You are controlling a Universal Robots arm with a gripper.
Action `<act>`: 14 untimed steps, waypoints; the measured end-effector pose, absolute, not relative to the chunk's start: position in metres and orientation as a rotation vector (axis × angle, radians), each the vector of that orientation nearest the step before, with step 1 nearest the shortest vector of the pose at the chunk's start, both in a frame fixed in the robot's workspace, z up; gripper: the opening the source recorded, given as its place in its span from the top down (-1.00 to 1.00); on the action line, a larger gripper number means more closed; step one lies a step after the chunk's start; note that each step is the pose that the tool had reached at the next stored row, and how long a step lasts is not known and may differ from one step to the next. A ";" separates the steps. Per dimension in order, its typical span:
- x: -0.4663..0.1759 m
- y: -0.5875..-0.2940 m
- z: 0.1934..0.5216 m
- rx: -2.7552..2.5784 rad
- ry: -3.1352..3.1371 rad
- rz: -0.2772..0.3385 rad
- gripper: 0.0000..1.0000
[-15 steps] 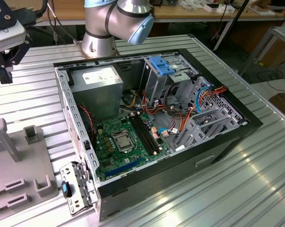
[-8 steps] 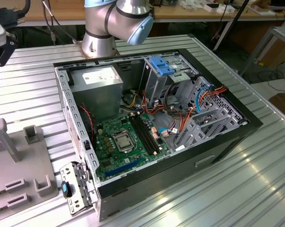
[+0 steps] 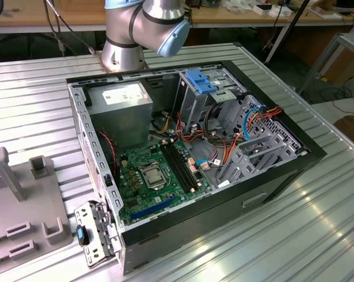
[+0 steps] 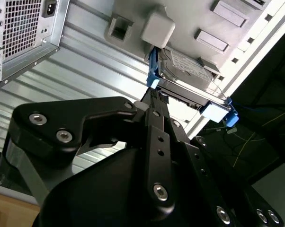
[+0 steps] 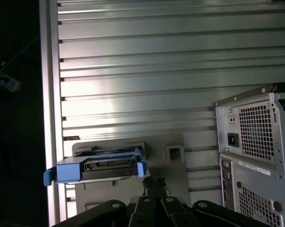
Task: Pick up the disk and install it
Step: 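Reach for the disk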
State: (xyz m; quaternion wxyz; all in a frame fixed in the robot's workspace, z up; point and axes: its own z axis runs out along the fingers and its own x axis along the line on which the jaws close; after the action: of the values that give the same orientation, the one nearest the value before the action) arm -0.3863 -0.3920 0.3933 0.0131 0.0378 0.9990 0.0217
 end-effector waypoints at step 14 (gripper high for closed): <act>-0.445 -0.392 0.393 0.118 3.113 0.068 0.79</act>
State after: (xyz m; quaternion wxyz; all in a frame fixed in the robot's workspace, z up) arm -0.4449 -0.3919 0.3934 0.0130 0.0378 0.9990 0.0217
